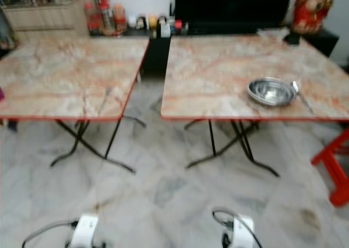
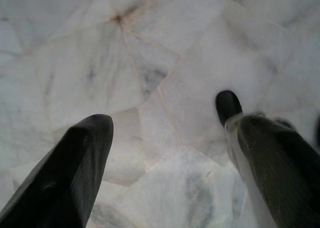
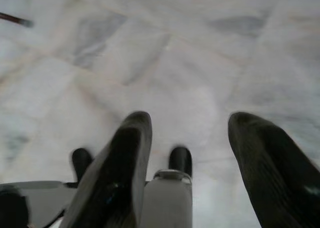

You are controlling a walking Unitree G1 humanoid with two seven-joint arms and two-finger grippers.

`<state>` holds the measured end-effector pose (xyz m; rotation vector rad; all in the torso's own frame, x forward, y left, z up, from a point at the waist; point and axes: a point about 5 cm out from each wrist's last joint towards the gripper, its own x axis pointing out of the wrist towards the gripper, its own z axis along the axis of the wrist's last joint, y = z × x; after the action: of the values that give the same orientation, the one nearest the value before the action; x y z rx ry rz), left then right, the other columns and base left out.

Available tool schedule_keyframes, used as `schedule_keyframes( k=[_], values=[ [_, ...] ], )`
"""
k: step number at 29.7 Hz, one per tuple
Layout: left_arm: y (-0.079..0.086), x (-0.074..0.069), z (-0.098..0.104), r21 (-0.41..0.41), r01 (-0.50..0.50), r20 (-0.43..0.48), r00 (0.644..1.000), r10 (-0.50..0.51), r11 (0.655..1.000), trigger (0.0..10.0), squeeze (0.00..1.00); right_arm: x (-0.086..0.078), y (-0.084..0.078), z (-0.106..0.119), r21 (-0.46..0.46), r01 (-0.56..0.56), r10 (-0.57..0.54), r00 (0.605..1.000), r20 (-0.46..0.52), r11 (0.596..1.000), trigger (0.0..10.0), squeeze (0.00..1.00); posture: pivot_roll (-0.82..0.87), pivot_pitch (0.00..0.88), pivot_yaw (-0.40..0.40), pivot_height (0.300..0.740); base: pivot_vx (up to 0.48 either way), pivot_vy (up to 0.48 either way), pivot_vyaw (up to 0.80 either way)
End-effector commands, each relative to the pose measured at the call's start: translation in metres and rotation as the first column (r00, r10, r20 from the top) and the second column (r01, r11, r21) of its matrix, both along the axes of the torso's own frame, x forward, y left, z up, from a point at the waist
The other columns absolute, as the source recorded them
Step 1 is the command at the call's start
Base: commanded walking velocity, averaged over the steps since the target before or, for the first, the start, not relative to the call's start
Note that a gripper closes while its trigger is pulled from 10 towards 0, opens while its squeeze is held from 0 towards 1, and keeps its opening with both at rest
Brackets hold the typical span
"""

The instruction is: Setting the table

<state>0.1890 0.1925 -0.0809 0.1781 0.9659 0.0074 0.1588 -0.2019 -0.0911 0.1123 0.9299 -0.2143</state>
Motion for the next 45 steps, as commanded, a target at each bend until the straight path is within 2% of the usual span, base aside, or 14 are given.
schedule_keyframes(
  k=[1,6,15,19,34,45],
  values=[
    [-0.0035,-0.0022,-0.0016,-0.014,-0.006,-0.008,1.000,0.005,1.000,10.0,0.00,0.0026,-0.0033,0.0016,0.001,0.009,-0.009,1.000,0.007,1.000,10.0,0.00,-0.05,0.000,0.037,0.740,0.000,0.000,0.00],
    [-0.0042,-0.0030,-0.0023,-0.014,0.009,-0.022,1.000,-0.009,1.000,10.0,0.00,0.0024,-0.0017,0.0013,0.008,0.011,-0.011,1.000,0.009,1.000,10.0,0.00,-0.05,0.000,0.040,0.740,0.100,0.000,0.00],
    [-0.0052,-0.0023,-0.0022,-0.013,0.007,-0.026,1.000,-0.007,1.000,10.0,0.00,0.0062,0.0007,0.0030,0.019,-0.022,0.021,0.999,0.033,1.000,10.0,0.00,-0.05,0.000,0.037,0.740,0.452,0.000,0.06],
    [-0.0047,-0.0031,-0.0026,-0.012,-0.003,-0.029,1.000,0.002,1.000,10.0,0.00,0.0074,-0.0004,0.0038,0.047,0.029,-0.032,0.998,0.051,0.998,10.0,0.00,-0.04,0.000,0.035,0.740,0.472,0.000,0.00],
    [-0.0046,-0.0043,-0.0031,-0.009,-0.002,-0.032,0.999,0.002,1.000,10.0,0.00,0.0065,-0.0003,0.0033,0.045,0.024,-0.026,0.999,0.043,0.999,10.0,0.00,-0.05,0.000,0.033,0.740,0.465,0.000,0.00],
    [-0.0054,-0.0043,-0.0033,-0.009,0.002,-0.037,0.999,-0.002,1.000,10.0,0.00,0.0073,-0.0015,0.0037,0.053,0.025,-0.028,0.999,0.045,0.998,10.0,0.00,-0.06,0.000,0.035,0.740,0.000,0.000,0.00]
  ],
)
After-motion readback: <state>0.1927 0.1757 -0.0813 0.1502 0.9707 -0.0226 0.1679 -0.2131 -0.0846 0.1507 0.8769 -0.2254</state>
